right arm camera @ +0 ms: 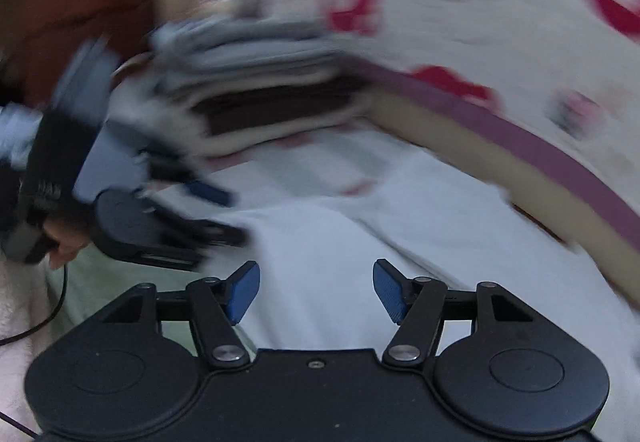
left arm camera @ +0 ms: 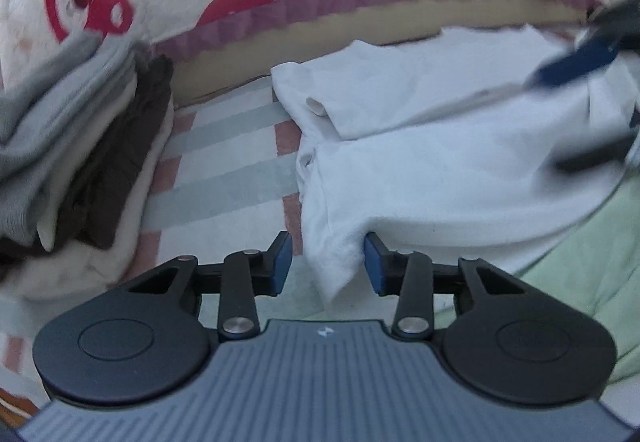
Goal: Fold clothes
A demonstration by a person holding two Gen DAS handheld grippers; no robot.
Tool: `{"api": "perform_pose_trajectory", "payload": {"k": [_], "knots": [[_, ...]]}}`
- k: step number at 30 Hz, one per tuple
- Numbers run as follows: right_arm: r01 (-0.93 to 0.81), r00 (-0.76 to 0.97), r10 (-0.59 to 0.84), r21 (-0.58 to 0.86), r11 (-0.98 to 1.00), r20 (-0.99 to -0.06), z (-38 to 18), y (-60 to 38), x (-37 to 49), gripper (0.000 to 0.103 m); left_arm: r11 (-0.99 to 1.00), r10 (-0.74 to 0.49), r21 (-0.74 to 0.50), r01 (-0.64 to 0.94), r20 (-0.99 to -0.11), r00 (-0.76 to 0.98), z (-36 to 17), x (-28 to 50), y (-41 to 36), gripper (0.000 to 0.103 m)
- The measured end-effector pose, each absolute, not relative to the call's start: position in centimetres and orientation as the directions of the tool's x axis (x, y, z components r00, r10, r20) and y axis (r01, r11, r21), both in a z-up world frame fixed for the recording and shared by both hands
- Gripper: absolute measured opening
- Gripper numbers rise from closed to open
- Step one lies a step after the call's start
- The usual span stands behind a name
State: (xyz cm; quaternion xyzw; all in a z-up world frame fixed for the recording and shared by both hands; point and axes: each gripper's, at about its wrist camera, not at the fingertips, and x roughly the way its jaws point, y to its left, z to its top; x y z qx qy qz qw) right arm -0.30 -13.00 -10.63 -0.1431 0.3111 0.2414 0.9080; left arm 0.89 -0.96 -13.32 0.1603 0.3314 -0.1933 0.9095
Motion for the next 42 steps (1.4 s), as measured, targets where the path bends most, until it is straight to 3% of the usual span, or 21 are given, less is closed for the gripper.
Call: {"api": "perform_pose_trajectory", "payload": {"k": [3,4,5,7,8,13,17,21,22,23,24,26,28,29,33,35,37,39,42], "knots": [[-0.454,0.697,0.159,-0.258,0.853,-0.699,-14.0,-8.7,1.8,0.066,0.894,-0.231,0.149,0.422,-0.654,0.72,-13.1,0.9,0.0,0.039],[-0.414,0.7,0.086,-0.304,0.858,-0.709,-15.2,-7.6,2.2,0.059,0.898,-0.216,0.161,0.408,-0.648,0.73,-13.0,0.8,0.2,0.039],[-0.382,0.698,0.077,-0.279,0.881,-0.712,-15.6,-7.3,2.3,0.051,0.901,-0.211,0.166,0.401,-0.64,0.739,-12.9,0.6,0.4,0.039],[-0.358,0.692,0.157,-0.145,0.922,-0.704,-15.4,-8.1,2.0,0.016,0.904,-0.226,0.152,0.4,-0.625,0.747,-12.6,0.4,0.7,0.039],[-0.353,0.703,0.174,-0.126,0.927,-0.689,-15.1,-8.5,1.7,0.012,0.904,-0.231,0.151,0.401,-0.618,0.752,-12.4,0.3,0.8,0.039],[-0.302,0.755,0.222,-0.028,0.953,-0.617,-12.6,-11.3,1.8,0.011,0.873,-0.294,0.15,0.464,-0.597,0.746,-11.9,-0.4,0.2,0.041],[-0.298,0.756,0.287,0.081,0.951,-0.588,-11.6,-13.1,1.5,0.011,0.818,-0.311,0.221,0.531,-0.607,0.731,-12.4,-1.3,-1.7,0.042],[-0.338,0.755,0.332,0.098,0.936,-0.566,-11.2,-12.9,0.8,0.011,0.774,-0.295,0.302,0.556,-0.604,0.74,-13.3,-1.7,-3.8,0.042],[-0.346,0.751,0.341,0.102,0.933,-0.566,-11.2,-12.9,0.9,0.011,0.77,-0.282,0.322,0.551,-0.602,0.747,-13.6,-1.5,-4.2,0.04],[-0.356,0.746,0.351,0.107,0.929,-0.566,-11.2,-12.9,1.0,0.011,0.77,-0.26,0.341,0.538,-0.603,0.754,-13.8,-1.2,-4.5,0.018],[-0.361,0.743,0.353,0.104,0.927,-0.569,-11.2,-13.0,1.1,0.011,0.778,-0.232,0.353,0.519,-0.607,0.76,-13.9,-0.8,-4.5,0.003],[-0.35,0.743,0.31,0.05,0.935,-0.593,-11.5,-13.3,0.7,0.011,0.821,-0.212,0.327,0.467,-0.586,0.782,-13.1,-0.4,-3.7,0.004],[-0.319,0.761,0.213,-0.067,0.945,-0.613,-12.0,-13.8,0.0,0.037,0.884,-0.221,0.237,0.403,-0.548,0.807,-11.1,-0.4,-2.1,0.004],[-0.297,0.767,0.141,-0.15,0.943,-0.626,-12.5,-14.3,-0.4,0.041,0.911,-0.236,0.172,0.375,-0.527,0.816,-10.0,-0.6,-1.2,0.004],[-0.151,0.75,-0.12,-0.344,0.927,-0.651,-14.5,-20.1,-2.1,0.042,0.952,-0.286,-0.04,0.304,-0.468,0.836,-7.6,-1.2,2.1,0.004],[-0.054,0.743,-0.186,-0.335,0.941,-0.643,-14.2,-24.8,-4.0,0.045,0.953,-0.301,-0.112,0.281,-0.457,0.837,-7.1,-1.3,3.3,0.005],[0.035,0.75,-0.213,-0.285,0.958,-0.627,-13.5,-28.5,-6.0,0.061,0.944,-0.329,-0.175,0.279,-0.464,0.823,-7.1,-1.2,3.9,0.005],[0.101,0.762,-0.219,-0.222,0.97,-0.609,-12.7,-31.6,-7.9,0.07,0.935,-0.353,-0.204,0.289,-0.475,0.806,-7.3,-0.8,3.8,0.005],[0.162,0.769,-0.196,-0.11,0.981,-0.609,-11.9,-33.8,-9.5,0.073,0.927,-0.372,-0.237,0.292,-0.467,0.802,-7.5,-0.4,3.9,0.005]]}}
